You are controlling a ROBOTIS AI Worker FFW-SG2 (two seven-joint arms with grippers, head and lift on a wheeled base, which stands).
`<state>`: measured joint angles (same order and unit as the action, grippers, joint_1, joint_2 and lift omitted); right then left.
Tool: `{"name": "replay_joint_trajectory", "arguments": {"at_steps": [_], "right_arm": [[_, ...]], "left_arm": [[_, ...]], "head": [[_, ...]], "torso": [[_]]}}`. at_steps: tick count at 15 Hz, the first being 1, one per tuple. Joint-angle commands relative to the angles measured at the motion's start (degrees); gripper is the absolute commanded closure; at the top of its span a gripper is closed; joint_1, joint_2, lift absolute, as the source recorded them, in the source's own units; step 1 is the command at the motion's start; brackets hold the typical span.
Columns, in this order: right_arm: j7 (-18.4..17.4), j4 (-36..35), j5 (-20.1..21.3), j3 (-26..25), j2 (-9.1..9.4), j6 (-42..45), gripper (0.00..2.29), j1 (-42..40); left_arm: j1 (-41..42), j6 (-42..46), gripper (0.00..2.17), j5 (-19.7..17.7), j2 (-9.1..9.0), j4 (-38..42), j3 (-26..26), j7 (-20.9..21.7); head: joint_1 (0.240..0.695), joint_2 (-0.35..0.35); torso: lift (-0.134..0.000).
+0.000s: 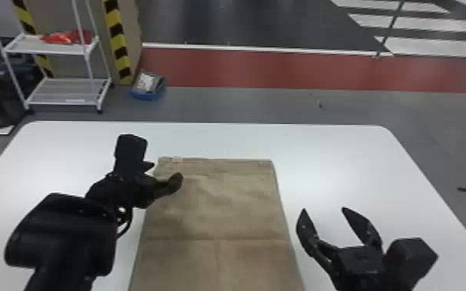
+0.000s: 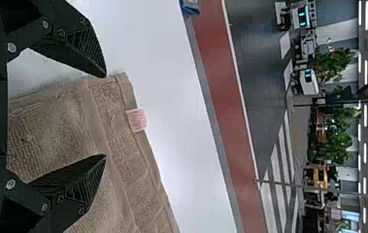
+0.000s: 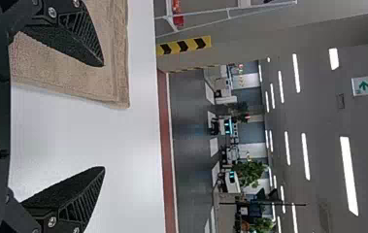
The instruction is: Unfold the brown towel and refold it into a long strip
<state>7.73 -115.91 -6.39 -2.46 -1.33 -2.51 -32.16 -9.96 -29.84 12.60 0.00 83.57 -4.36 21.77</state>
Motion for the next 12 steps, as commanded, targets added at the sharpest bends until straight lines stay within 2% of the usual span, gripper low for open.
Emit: {"name": "replay_joint_trajectory", "arguments": {"at_steps": [1,7,8,9,12], "right_arm": [[0.00,0.60,-0.02,0.00,-0.08,-0.09,0.13,0.43],[0.00,0.95,-0.02,0.09,-0.08,-0.09,0.13,0.69],[0.00,0.95,-0.02,0.09,-0.08,-0.09,0.13,0.78],[0.00,0.95,-0.02,0.09,-0.08,-0.09,0.13,0.78],[0.00,1.04,-0.02,0.00,-0.17,-0.09,0.13,0.78]], "left_arm": [[-0.50,0.00,0.35,0.05,-0.15,-1.57,0.67,-0.41],[0.56,0.18,0.41,0.23,-0.15,-1.04,1.64,-0.68],[0.82,0.00,0.44,0.41,-0.15,-0.78,1.46,-0.68],[0.91,0.00,0.60,0.49,-0.15,-0.69,1.29,-0.68],[1.70,0.18,0.60,0.49,-0.15,0.27,1.20,-1.20]], "head": [[0.695,-0.089],[0.695,-0.071],[0.695,-0.070],[0.695,-0.070],[0.695,-0.071]], "torso": [[-0.118],[-0.118],[-0.118],[-0.118],[-0.118]]}}
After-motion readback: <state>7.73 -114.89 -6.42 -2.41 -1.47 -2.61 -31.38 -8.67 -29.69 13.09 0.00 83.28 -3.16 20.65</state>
